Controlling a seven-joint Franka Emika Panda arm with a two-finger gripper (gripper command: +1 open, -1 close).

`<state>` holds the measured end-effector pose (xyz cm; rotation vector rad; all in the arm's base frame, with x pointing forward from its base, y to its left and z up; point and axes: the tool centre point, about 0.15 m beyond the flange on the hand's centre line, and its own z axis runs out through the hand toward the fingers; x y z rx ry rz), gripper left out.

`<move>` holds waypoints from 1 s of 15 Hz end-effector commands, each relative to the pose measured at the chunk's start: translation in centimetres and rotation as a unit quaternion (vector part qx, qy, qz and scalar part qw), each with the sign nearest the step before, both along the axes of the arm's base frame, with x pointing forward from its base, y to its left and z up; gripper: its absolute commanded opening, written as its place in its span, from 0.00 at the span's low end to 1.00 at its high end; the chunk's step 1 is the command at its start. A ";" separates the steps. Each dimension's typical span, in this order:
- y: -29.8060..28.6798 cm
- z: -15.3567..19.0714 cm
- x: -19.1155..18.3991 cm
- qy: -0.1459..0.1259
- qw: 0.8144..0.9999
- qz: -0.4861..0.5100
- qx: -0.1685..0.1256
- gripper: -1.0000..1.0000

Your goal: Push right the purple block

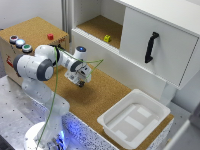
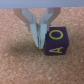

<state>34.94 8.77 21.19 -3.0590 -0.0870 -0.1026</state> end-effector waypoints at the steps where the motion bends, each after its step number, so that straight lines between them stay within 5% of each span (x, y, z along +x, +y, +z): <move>1: -3.8 0.1 -0.4 0.000 1.000 0.015 -0.001 0.00; 15: -10.2 -1.1 0.5 0.001 1.000 0.009 0.000 0.00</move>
